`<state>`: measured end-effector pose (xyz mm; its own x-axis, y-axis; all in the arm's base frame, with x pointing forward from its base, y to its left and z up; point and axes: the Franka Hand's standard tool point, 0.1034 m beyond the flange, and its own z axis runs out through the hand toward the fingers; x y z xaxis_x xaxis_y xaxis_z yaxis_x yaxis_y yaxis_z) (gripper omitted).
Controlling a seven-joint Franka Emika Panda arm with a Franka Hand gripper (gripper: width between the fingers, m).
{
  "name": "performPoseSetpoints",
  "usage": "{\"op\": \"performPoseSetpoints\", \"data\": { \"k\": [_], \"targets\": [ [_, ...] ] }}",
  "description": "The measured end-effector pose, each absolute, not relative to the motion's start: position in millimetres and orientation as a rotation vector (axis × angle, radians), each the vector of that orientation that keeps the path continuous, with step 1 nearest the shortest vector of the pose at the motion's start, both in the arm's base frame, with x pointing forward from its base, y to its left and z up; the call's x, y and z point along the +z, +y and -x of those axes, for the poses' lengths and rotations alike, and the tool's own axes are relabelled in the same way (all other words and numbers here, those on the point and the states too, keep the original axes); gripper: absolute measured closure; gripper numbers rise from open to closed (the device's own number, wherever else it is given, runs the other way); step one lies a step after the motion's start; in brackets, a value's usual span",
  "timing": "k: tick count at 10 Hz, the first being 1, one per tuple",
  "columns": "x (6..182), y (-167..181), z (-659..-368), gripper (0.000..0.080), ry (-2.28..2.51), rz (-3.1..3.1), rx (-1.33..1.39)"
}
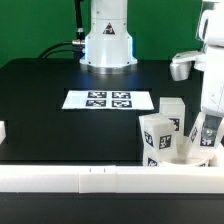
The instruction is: Assemble stool
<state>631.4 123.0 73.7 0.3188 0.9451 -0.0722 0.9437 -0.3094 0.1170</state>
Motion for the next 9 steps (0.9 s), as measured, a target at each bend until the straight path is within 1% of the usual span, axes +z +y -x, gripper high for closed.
{"op": "performPoseSetpoints", "data": {
  "k": [2,3,4,5,6,7,9],
  "targets": [
    [74.7,117.4,-633.2,0.0151,1.721,-2.46,0.024],
    [74.7,117.1,-633.2,0.0286,1.707,-2.47,0.025],
    [74.6,117.2,-633.1,0.0286,1.596,-2.545,0.035],
    [75.0,117.5,-633.3,0.0426,1.475,-2.62,0.046],
    [75.5,117.4,-633.5,0.0459,1.358,-2.683,0.056],
    [76.3,118.4,-634.1,0.0459,1.198,-2.77,0.069],
    [78.3,114.2,-631.9,0.046,0.57,-3.008,0.038]
  ]
}}
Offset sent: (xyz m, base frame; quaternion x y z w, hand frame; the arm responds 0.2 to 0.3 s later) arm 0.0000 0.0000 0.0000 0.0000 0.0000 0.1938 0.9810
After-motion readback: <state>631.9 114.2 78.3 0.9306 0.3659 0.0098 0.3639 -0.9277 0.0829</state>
